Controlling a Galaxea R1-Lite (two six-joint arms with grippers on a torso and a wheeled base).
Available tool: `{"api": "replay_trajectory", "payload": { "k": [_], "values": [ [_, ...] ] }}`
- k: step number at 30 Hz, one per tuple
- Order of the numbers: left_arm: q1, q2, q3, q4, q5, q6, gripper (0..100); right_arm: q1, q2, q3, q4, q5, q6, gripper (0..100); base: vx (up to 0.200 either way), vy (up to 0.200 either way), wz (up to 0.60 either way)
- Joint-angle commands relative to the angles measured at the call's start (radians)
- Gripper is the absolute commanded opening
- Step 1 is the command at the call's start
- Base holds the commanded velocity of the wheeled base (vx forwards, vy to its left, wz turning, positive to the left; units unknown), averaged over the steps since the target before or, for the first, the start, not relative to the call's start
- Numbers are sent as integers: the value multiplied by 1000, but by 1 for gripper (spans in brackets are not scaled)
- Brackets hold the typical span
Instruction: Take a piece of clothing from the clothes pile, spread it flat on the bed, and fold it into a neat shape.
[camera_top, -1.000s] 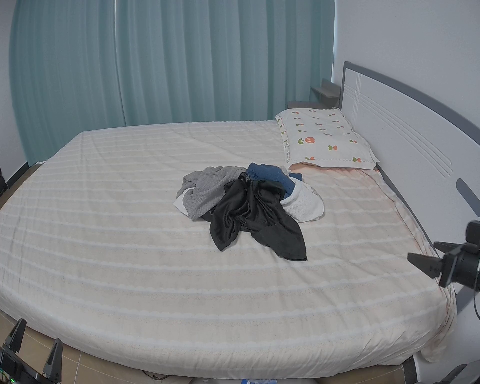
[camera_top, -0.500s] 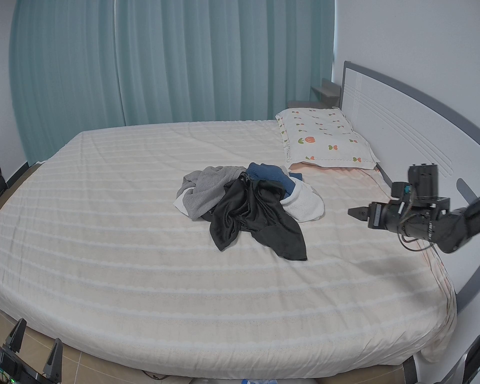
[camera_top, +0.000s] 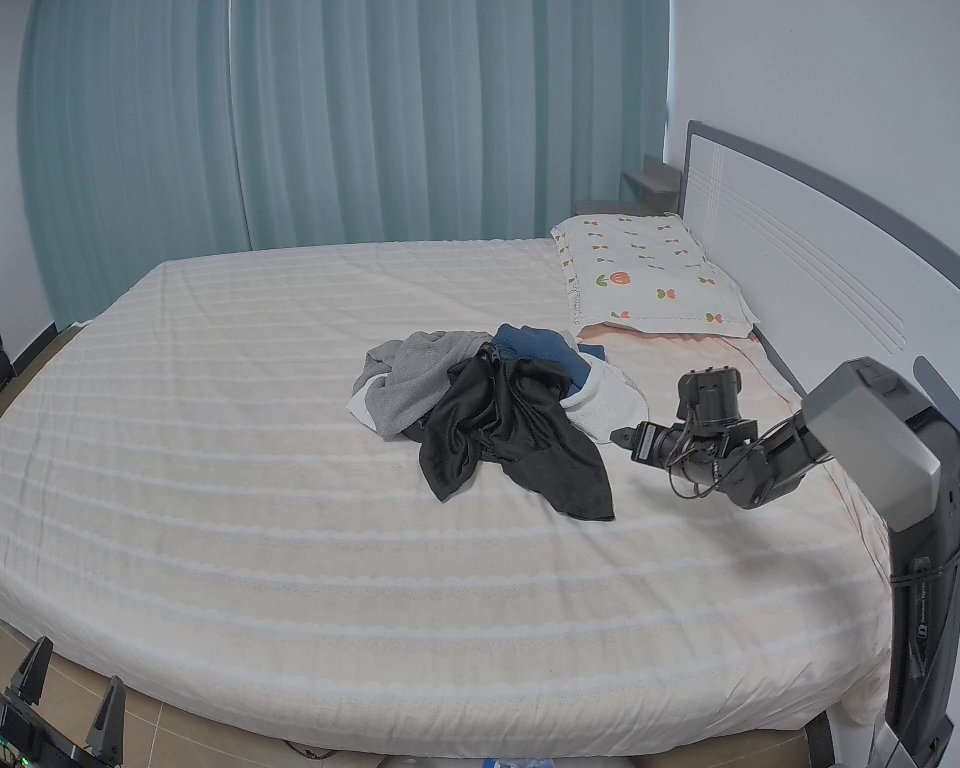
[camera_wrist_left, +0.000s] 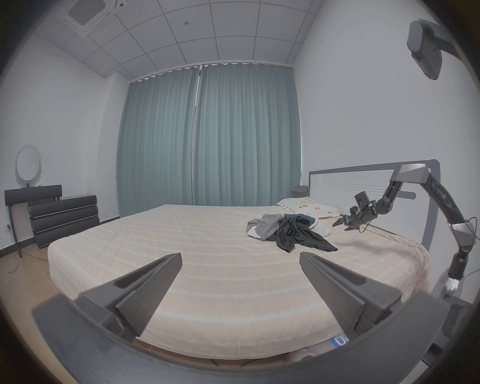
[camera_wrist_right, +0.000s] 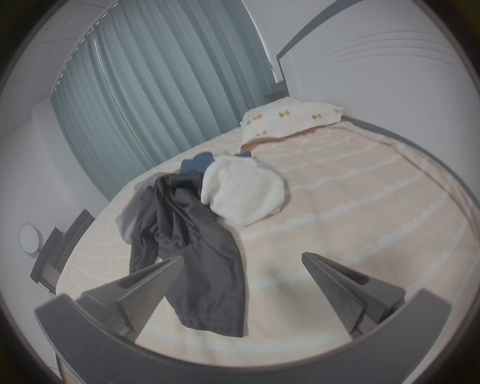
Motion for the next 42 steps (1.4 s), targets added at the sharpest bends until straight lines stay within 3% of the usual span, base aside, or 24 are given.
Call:
{"api": "replay_trajectory", "payload": {
  "k": [1, 7, 23, 24, 34, 42],
  "values": [
    [1, -10, 16, 0, 0, 0, 100, 35, 148, -80, -4, -14, 18, 100, 0, 0, 0],
    [1, -10, 16, 0, 0, 0, 100, 64, 226, -151, -13, -78, 18, 100, 0, 0, 0],
    [1, -12, 16, 0, 0, 0, 100, 104, 294, -226, -2, -101, 9, 100, 0, 0, 0],
    [1, -10, 16, 0, 0, 0, 100, 109, 300, -235, -4, -103, 7, 0, 0, 0, 0],
    [1, -10, 16, 0, 0, 0, 100, 126, 248, -185, -14, -106, 1, 0, 0, 0, 0],
    [1, -12, 16, 0, 0, 0, 100, 116, 94, 7, -94, -60, 27, 0, 0, 0, 0]
  ]
}}
